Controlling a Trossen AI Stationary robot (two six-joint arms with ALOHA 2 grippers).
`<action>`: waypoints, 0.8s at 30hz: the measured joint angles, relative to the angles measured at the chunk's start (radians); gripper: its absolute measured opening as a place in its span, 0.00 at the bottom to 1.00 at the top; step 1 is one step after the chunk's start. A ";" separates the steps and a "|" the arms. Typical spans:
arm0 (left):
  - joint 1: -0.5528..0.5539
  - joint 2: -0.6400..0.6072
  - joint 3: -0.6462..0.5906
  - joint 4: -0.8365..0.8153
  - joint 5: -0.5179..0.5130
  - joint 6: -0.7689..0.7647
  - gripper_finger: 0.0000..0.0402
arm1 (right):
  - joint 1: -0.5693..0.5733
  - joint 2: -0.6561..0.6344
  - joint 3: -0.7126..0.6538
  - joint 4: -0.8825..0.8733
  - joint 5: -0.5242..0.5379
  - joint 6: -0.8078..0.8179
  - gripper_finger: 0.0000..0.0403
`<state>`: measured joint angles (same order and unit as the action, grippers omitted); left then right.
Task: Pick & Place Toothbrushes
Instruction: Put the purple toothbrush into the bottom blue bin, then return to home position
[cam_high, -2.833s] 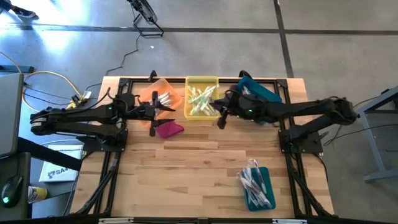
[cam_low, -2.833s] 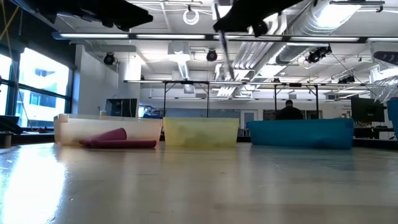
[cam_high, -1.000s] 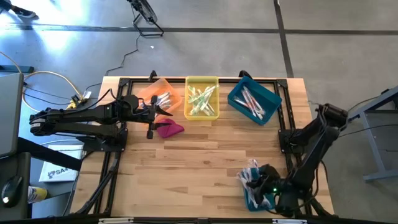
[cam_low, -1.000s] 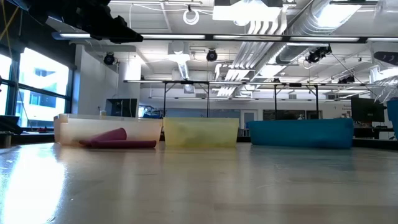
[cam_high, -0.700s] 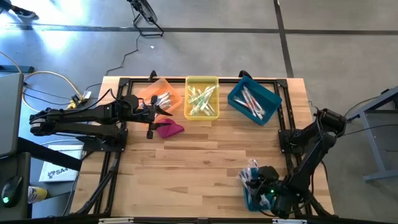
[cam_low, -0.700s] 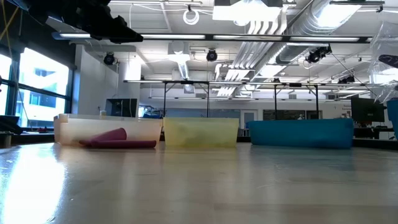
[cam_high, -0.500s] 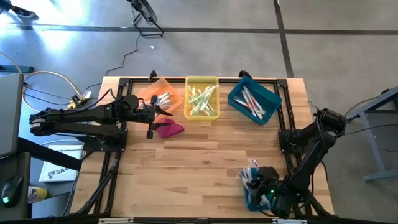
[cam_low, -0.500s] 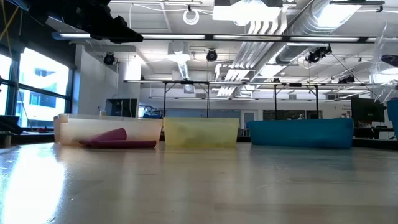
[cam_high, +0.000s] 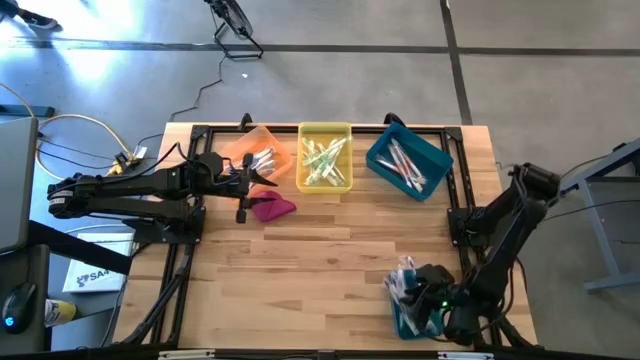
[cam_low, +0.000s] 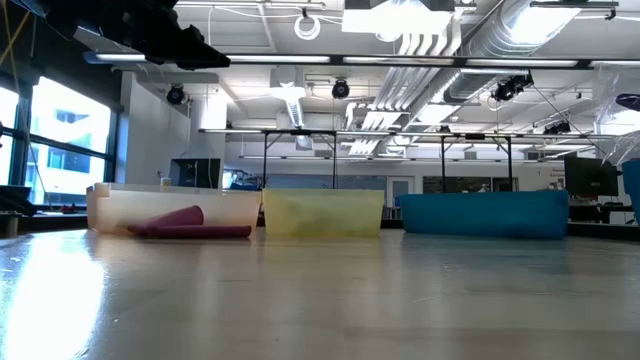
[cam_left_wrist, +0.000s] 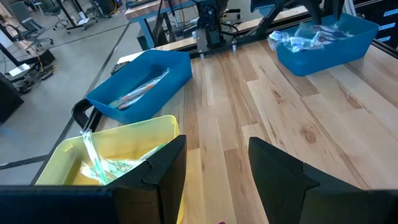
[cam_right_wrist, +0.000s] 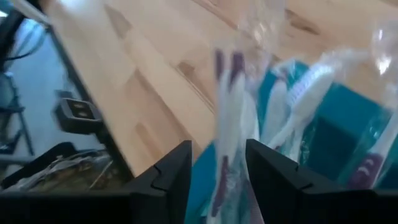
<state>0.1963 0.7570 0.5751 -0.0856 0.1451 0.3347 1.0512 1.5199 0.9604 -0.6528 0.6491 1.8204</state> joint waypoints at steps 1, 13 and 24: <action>0.000 0.000 0.000 0.000 0.000 0.000 0.42 | 0.000 -0.021 0.000 -0.002 0.002 -0.019 0.36; 0.000 0.000 0.000 0.001 0.000 0.000 0.42 | -0.089 -0.280 0.000 -0.055 0.108 -0.450 0.24; 0.000 0.000 0.000 0.016 0.003 0.005 0.39 | -0.380 -0.346 0.000 0.100 -0.011 -1.017 0.01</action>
<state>0.1959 0.7570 0.5747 -0.0696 0.1482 0.3400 0.6714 1.1740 0.9600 -0.5526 0.6378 0.8038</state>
